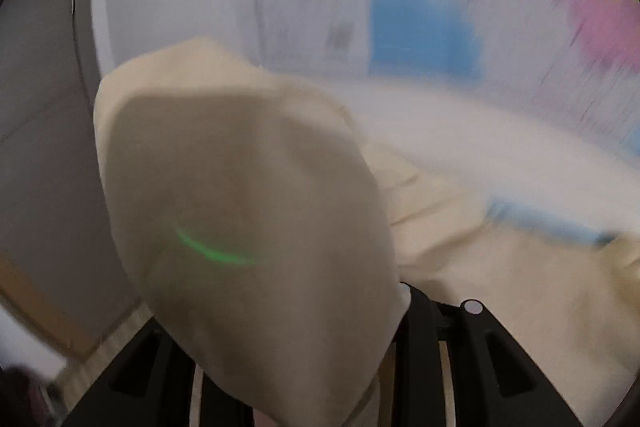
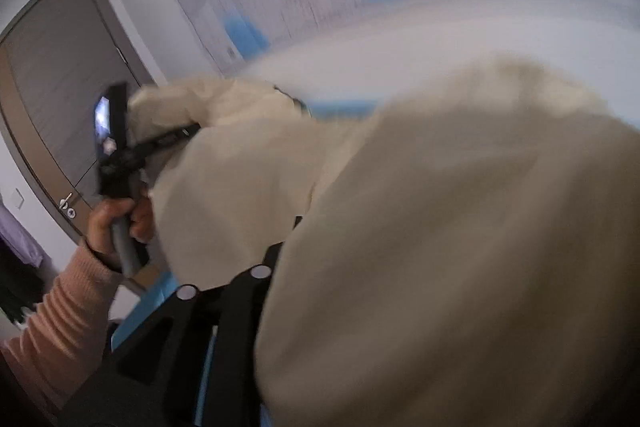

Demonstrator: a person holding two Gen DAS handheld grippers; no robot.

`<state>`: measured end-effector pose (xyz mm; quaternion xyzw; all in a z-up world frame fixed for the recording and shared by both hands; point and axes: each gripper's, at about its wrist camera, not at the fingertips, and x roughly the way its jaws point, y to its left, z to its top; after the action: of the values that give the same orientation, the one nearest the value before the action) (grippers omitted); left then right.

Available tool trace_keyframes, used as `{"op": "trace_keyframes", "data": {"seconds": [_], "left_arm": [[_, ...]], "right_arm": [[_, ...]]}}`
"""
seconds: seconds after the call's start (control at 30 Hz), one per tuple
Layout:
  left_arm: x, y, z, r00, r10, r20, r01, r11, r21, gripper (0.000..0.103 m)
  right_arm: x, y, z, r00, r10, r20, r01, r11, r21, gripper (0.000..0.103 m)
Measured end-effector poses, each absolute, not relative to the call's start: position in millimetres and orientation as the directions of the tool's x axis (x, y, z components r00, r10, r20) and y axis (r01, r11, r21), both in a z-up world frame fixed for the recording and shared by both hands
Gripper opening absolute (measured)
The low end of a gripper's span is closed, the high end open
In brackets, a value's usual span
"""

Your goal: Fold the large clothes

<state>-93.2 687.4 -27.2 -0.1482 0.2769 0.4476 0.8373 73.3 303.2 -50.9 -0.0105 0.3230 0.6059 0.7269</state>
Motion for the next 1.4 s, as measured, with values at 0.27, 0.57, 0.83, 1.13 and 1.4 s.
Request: {"op": "trace_keyframes", "data": {"seconds": [0.27, 0.57, 0.83, 1.13, 1.4], "left_arm": [[-114, 708, -48, 0.470, 0.584, -0.662, -0.828, 0.551, -0.101, 0.042], [-135, 687, -30, 0.419, 0.599, -0.682, -0.836, 0.548, -0.032, 0.057], [-169, 651, -4, 0.407, 0.666, -0.625, -0.858, 0.513, -0.011, 0.057], [-158, 607, 4, 0.498, 0.624, -0.602, -0.792, 0.610, -0.023, 0.059], [-155, 566, -4, 0.595, 0.542, -0.594, -0.711, 0.700, -0.074, 0.066]], "right_arm": [[78, 268, -53, -0.031, 0.864, -0.503, -0.867, 0.227, 0.444, 0.050], [103, 186, -57, 0.049, 0.850, -0.525, -0.832, 0.326, 0.450, 0.062], [86, 191, -55, 0.070, 0.841, -0.537, -0.870, 0.315, 0.379, 0.012], [69, 217, -67, -0.038, 0.801, -0.598, -0.879, 0.258, 0.400, 0.009], [73, 181, -53, 0.048, 0.771, -0.635, -0.903, 0.305, 0.303, 0.034]]}}
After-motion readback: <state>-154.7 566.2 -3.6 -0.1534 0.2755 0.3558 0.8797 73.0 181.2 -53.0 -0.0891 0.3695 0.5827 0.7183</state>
